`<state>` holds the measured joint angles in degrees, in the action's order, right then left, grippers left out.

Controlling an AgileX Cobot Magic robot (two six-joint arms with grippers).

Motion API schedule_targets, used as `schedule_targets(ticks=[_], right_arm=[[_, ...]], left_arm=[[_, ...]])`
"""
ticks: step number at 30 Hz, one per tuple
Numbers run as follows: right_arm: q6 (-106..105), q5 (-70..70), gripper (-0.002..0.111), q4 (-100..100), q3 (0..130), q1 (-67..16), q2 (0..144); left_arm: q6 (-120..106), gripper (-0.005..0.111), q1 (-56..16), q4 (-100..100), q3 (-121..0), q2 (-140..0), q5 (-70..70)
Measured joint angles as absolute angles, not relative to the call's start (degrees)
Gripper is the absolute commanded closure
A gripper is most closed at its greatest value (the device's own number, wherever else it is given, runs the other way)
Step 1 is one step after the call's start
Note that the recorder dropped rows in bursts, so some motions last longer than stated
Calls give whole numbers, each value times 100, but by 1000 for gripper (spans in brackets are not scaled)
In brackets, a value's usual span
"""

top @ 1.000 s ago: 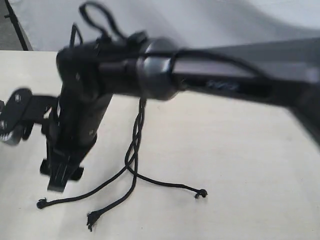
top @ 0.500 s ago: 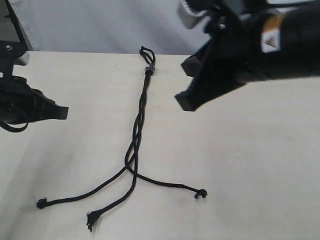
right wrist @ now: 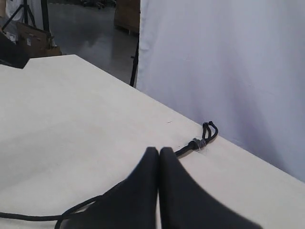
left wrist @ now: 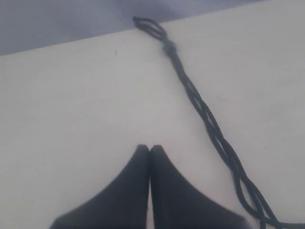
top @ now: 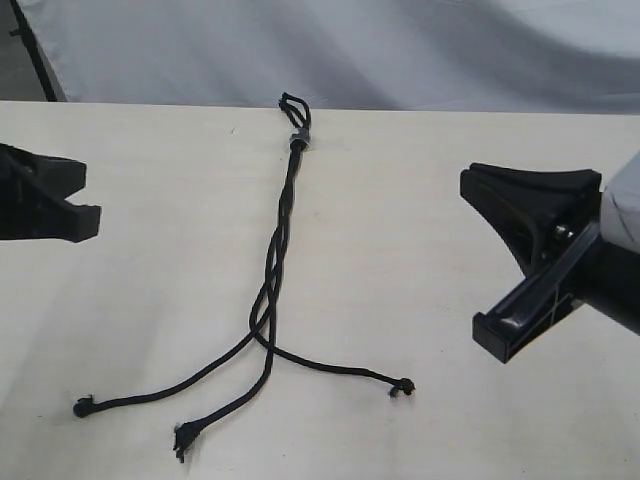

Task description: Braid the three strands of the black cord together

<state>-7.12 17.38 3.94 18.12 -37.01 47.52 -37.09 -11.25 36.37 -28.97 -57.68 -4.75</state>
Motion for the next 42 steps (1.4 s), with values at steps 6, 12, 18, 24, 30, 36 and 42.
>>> schedule_targets(ticks=[6, 12, 18, 24, 30, 36, 42], right_arm=[[-712, 1812, 108, 394, 1715, -3701, 4674], [-712, 1836, 108, 394, 1715, -3701, 4674], [-712, 1846, 108, 394, 1715, -3701, 4674], [-712, 1846, 108, 394, 1715, -3701, 4674], [-712, 1859, 108, 394, 1715, -3701, 4674], [-712, 1859, 108, 394, 1715, -3701, 4674], [-712, 1859, 108, 394, 1715, -3701, 4674]], left_arm=[[-3709, 107, -1125, 3637, -2222, -4754, -101], [-3711, 107, -1125, 3637, -2075, -4022, -124], [-3711, 107, -1125, 3637, -2075, -3697, -124], [-3711, 107, -1125, 3637, -2075, -3575, -137], [-3859, 107, -1125, 3637, -1731, -2634, 0], [-3900, 107, -889, 3637, -840, -1118, 637], [-3900, 107, -46, 3637, -121, -47, 932]])
